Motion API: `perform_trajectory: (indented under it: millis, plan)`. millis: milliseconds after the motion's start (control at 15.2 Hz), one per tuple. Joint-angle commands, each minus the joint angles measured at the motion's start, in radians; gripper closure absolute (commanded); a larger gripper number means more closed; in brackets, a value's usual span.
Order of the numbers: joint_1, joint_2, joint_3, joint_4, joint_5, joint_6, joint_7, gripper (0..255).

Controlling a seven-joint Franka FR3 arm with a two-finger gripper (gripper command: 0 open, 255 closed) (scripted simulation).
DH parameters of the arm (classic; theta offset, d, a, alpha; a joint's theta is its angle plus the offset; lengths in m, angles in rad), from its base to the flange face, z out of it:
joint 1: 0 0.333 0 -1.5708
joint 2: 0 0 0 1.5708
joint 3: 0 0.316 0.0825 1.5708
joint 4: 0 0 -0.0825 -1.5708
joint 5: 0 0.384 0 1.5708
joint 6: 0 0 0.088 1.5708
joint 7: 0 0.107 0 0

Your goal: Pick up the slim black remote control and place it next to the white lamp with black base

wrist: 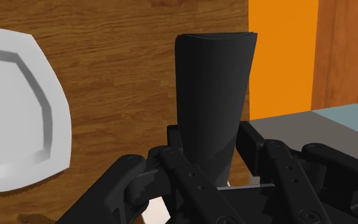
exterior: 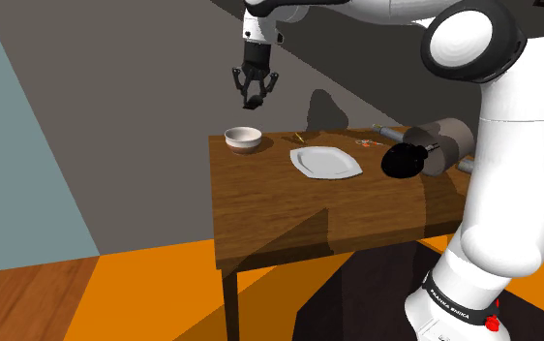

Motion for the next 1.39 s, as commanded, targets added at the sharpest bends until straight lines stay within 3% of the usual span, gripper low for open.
perform_trajectory:
  millis: [0, 264, 726, 1320]
  plan:
    - [0.002, 0.012, 0.000, 0.048, -0.001, -0.036, 0.003, 255]
    - [0.004, 0.033, 0.001, 0.128, -0.004, -0.095, 0.007, 255]
    - [-0.060, -0.278, -0.030, -0.290, 0.035, 0.007, -0.087, 255]
    - [-0.113, -0.594, -0.103, -0.634, 0.043, 0.026, -0.217, 255]
